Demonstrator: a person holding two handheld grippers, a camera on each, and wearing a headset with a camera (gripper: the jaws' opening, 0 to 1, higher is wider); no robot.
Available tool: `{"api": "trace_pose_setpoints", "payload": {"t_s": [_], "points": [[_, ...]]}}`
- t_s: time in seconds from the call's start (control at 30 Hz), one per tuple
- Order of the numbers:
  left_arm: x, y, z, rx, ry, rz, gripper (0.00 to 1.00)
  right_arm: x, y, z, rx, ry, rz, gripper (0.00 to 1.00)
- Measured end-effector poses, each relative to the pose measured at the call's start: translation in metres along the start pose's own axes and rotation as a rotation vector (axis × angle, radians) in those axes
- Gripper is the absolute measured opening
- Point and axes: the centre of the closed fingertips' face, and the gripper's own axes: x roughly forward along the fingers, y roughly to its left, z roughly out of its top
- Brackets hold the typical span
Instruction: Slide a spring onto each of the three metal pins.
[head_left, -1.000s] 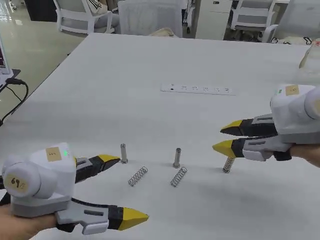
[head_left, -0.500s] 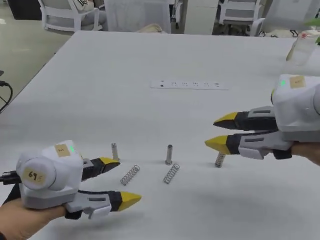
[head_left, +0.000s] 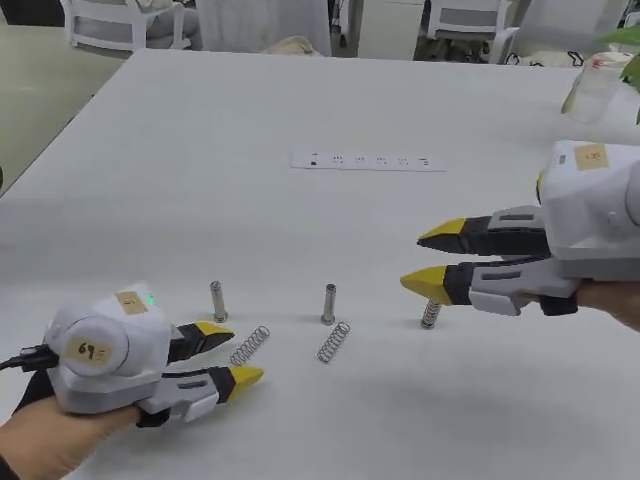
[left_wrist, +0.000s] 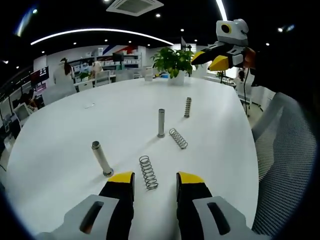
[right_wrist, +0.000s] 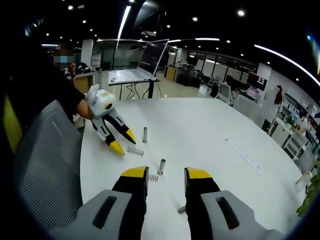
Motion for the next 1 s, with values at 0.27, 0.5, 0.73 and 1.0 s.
{"api": "trace_pose_setpoints", "payload": {"t_s": [0.27,0.5,0.73,1.0], "points": [[0.003,0.003,-0.005,0.006,0.009,0.011,0.19,0.000,0.002,0.002,-0.003,-0.004,0.006,0.26],[0.006,0.002,-0.007,0.016,0.018,0.012,0.15,0.001,0.004,0.004,-0.007,-0.005,0.012,0.26],[0.007,0.006,-0.009,0.021,0.024,0.024,0.10,0.002,0.007,0.006,-0.007,-0.009,0.016,0.25],[0.008,0.006,-0.012,0.026,0.030,0.025,0.05,0.004,0.012,0.010,-0.013,-0.014,0.026,0.25]]}}
